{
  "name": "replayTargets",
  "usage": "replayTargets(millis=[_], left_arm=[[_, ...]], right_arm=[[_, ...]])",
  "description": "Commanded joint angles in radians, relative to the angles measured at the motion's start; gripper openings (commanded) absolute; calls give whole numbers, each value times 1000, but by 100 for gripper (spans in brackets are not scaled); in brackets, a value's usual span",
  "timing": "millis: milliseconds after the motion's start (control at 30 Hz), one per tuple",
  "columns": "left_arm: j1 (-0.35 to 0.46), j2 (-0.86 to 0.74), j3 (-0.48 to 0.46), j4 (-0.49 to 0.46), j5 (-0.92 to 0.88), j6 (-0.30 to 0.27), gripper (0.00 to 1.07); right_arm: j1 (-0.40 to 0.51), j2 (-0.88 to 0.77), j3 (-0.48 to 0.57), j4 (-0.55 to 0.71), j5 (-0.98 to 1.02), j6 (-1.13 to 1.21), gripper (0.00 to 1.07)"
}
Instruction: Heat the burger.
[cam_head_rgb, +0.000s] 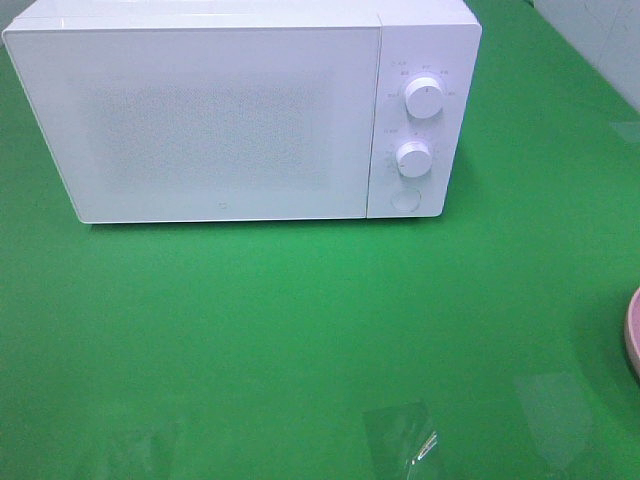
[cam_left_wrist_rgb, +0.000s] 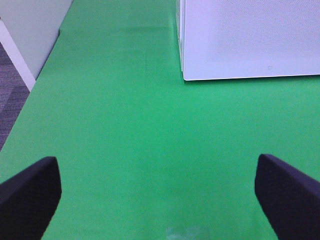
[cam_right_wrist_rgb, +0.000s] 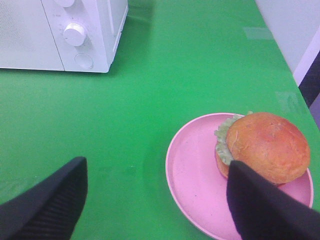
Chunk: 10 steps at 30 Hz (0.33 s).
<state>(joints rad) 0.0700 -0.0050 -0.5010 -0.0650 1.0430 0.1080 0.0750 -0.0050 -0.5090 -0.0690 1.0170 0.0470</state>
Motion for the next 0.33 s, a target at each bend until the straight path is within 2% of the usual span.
replayTargets(millis=[33,333], left_arm=[[4,-23,2,-12,-6,-3,98],[4,-23,2,-12,-6,-3,98]], right_arm=[[-3,-17,3,3,-14,-12,76],[-3,-17,3,3,-14,-12,76]])
